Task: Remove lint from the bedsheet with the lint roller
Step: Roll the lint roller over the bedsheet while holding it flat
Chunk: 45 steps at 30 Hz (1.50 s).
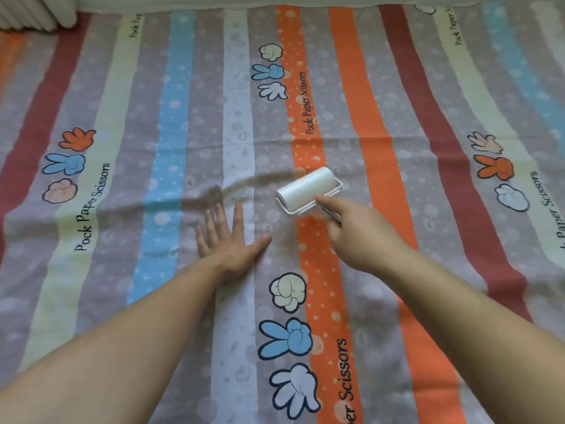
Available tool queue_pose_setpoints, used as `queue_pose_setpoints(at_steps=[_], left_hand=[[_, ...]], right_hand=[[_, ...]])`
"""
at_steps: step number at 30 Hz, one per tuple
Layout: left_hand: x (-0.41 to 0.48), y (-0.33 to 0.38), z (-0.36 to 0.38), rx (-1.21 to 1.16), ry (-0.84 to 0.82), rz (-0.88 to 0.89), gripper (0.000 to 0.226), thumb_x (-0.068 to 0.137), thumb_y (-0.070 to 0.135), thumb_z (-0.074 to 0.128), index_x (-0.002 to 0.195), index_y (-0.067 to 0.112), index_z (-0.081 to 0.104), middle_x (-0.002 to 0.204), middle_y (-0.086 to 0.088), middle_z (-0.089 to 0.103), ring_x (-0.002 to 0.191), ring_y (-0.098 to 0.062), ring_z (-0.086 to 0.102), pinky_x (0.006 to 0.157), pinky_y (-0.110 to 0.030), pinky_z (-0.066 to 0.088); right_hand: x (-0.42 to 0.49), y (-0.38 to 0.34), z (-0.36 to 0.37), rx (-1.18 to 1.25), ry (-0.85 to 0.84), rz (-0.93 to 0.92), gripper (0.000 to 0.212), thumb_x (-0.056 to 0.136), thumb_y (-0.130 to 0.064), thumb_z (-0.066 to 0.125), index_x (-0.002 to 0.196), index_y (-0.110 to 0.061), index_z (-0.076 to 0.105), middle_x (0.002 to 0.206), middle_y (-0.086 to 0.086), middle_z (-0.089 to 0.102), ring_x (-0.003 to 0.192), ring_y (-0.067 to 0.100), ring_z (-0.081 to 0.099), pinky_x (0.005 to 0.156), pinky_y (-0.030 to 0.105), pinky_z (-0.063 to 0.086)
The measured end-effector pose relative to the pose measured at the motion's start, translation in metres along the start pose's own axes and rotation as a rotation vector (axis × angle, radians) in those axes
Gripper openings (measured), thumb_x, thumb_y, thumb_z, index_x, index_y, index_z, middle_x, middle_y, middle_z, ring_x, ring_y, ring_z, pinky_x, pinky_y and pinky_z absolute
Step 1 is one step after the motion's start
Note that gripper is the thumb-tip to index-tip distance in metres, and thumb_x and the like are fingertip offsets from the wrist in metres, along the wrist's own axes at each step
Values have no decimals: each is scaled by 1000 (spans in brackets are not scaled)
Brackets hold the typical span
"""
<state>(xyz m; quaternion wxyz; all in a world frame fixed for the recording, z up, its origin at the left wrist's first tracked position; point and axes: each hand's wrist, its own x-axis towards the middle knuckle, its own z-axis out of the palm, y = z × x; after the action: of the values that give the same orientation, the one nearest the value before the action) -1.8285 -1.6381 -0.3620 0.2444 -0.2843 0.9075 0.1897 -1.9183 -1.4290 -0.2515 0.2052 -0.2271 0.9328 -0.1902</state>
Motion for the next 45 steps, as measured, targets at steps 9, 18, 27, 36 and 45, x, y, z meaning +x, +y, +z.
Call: queue_pose_setpoints(at_steps=[9,18,27,36,45], left_hand=[[6,-9,1,-70,-46,76,79,99,68,19,152,37,-30,158,-3,-43,142,-24,-45,114,-48,-29],[-1,-6,1,-58,-7,73,76,101,66,18,153,37,-29,157,-4,-44,142,-24,-45,115,-50,-28],[-27,-13,-9,-17,45,121,79,101,65,28,160,34,-13,164,-1,-31,150,-20,-32,122,-47,-18],[-26,-65,-21,115,90,51,97,87,86,18,160,31,-13,164,0,-32,147,-22,-37,120,-52,-20],[-9,-87,-17,89,142,14,87,91,81,8,159,32,-17,162,0,-37,146,-25,-39,119,-54,-21]], right_hand=[[45,-20,55,-31,3,109,54,92,-25,43,143,-41,39,134,8,58,115,35,55,90,43,49],[-63,23,33,-176,-104,148,50,94,-29,42,141,-48,40,119,0,65,102,26,60,69,33,45],[-135,55,-9,-175,-288,255,50,89,-26,46,131,-52,50,121,-15,65,103,3,61,79,22,50],[-104,13,-74,20,-271,228,32,91,-32,55,105,-61,60,61,-5,65,41,8,48,45,26,39],[42,-99,59,-89,-30,11,51,96,-24,39,144,-40,37,132,5,59,113,31,56,83,38,47]])
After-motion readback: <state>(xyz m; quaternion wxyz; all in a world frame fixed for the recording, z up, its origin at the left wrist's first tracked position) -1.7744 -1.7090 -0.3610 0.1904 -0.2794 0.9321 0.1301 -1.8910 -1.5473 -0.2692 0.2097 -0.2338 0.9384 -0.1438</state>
